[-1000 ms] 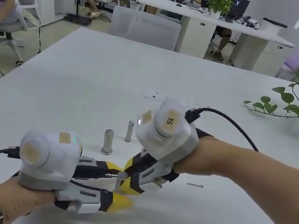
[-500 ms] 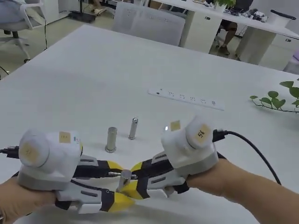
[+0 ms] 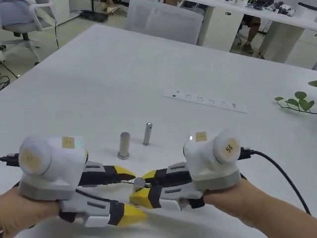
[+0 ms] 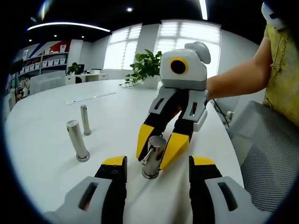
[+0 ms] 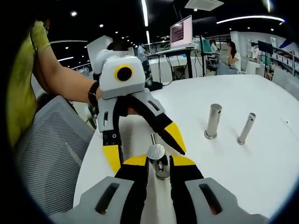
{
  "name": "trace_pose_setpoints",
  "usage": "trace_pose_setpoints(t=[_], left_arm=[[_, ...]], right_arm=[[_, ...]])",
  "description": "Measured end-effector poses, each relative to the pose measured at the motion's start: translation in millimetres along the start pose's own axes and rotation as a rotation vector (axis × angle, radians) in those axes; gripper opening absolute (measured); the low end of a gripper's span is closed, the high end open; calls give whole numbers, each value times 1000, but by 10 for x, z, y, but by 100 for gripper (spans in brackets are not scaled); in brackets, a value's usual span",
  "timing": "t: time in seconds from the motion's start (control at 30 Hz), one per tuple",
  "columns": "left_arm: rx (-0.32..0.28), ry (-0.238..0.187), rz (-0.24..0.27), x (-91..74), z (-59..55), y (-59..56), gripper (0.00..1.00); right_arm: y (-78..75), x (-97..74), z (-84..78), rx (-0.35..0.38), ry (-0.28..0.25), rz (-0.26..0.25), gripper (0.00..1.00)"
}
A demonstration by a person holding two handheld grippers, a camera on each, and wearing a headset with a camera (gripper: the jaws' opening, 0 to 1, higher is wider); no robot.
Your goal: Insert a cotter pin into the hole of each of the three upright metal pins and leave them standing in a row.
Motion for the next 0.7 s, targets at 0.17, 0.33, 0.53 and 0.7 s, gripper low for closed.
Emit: trace_pose_setpoints(t=[0.17,0.33,0.53,0.7], left_arm=[[-14,-1,13,-22,9,-14,60],[-24,-5,28,-50,33,-32,64],[-40,-8,51,-130,54,-29,65],[-37,-3,64,-187,21,-22,63]], right_arm=[[9,23,-15,1,-11,6,19],[-5,30,-20,-10,-25,2,18],[-27,44,-8,-50,-40,-3,16],[-14,66,-1,-71,-48,5,14]])
Point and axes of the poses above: the centre of the closed fingertips' face, and the gripper's own axes: x roughly forward along the fingers, y roughly to its left, z roughly out of its top, the point moved 6 cm from there along -x, roughly backward along the fingers
